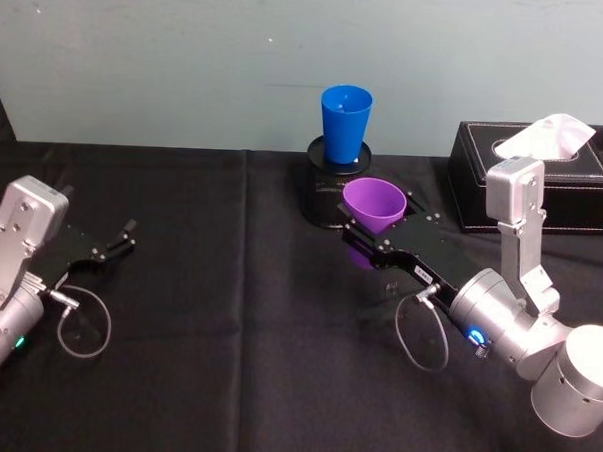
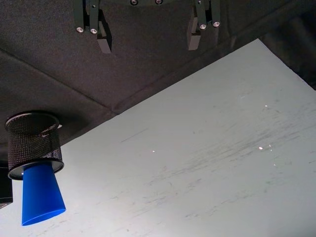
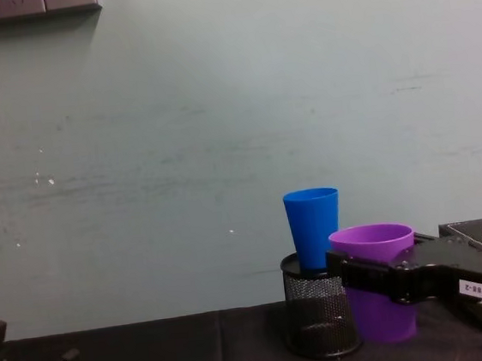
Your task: Pick up one cup with a gripper and tap it against the other cup.
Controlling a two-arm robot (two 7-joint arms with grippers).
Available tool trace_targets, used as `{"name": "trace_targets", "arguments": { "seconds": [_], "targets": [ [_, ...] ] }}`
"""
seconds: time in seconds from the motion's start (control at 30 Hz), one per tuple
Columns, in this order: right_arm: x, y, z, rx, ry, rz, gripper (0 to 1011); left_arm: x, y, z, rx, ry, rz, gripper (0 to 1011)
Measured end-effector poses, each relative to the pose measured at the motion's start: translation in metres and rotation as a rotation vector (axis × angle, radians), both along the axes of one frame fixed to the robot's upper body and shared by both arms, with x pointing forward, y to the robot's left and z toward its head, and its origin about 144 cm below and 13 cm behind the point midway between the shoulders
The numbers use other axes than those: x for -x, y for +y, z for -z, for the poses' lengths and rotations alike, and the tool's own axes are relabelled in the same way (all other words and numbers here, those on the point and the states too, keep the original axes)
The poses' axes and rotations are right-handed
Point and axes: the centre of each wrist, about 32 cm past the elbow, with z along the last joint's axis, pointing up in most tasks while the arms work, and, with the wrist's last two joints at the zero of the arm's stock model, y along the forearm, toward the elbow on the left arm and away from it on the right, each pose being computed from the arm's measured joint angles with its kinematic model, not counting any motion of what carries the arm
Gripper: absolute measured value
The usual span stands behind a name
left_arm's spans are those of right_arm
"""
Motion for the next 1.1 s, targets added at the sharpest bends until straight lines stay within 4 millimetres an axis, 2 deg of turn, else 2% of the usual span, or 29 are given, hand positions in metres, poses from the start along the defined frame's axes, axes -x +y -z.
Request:
{"name": "trace_targets", "arguments": {
  "seconds": [1.1],
  "targets": [
    [-0.0001,0.0,0.0001,0.0,0.0,0.0,739,0.0,0.0,0.0,0.0,0.0,0.0,1000]
  ]
}}
